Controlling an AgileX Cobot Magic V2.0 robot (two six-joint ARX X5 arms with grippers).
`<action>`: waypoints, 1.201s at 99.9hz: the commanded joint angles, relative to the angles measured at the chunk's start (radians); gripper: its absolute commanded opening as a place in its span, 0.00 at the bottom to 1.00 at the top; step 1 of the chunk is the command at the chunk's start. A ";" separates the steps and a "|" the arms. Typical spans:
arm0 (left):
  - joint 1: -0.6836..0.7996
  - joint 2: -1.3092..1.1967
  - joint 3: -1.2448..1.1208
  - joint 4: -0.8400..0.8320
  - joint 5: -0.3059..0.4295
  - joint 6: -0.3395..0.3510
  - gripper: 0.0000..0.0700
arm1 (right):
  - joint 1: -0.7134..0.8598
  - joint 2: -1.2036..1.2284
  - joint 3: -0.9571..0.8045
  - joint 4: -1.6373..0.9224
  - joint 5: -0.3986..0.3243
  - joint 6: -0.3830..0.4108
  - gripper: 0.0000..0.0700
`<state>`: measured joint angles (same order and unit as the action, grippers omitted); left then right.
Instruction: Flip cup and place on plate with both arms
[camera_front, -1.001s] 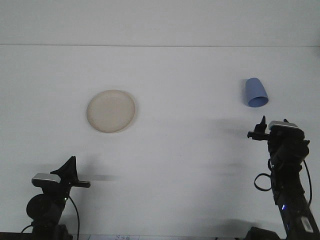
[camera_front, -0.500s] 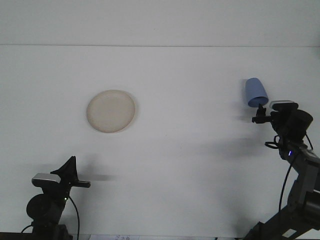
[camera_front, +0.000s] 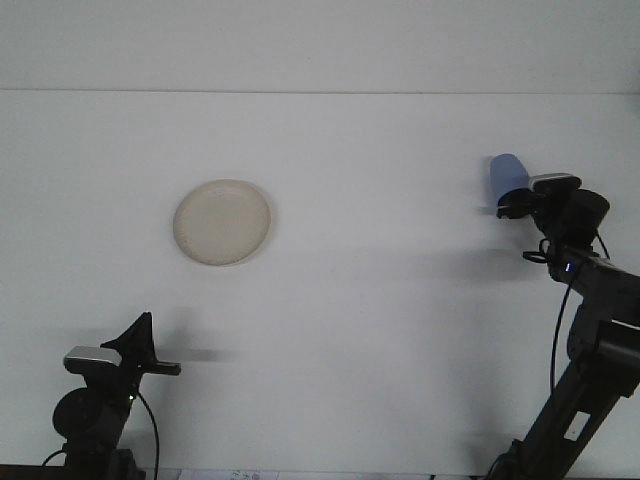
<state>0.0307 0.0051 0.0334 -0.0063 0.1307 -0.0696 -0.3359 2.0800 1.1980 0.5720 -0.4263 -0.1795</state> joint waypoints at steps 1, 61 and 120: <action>0.002 -0.002 -0.019 0.013 0.004 -0.002 0.02 | 0.006 0.037 0.025 0.046 -0.004 -0.008 0.30; 0.002 -0.002 -0.019 0.013 0.004 -0.002 0.02 | 0.037 -0.301 0.026 -0.275 -0.028 0.149 0.00; 0.002 -0.002 -0.019 0.013 0.004 -0.002 0.02 | 0.582 -0.799 0.279 -1.532 0.206 0.134 0.00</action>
<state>0.0307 0.0051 0.0334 -0.0063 0.1307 -0.0696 0.1734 1.2362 1.4536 -0.8505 -0.2558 -0.0372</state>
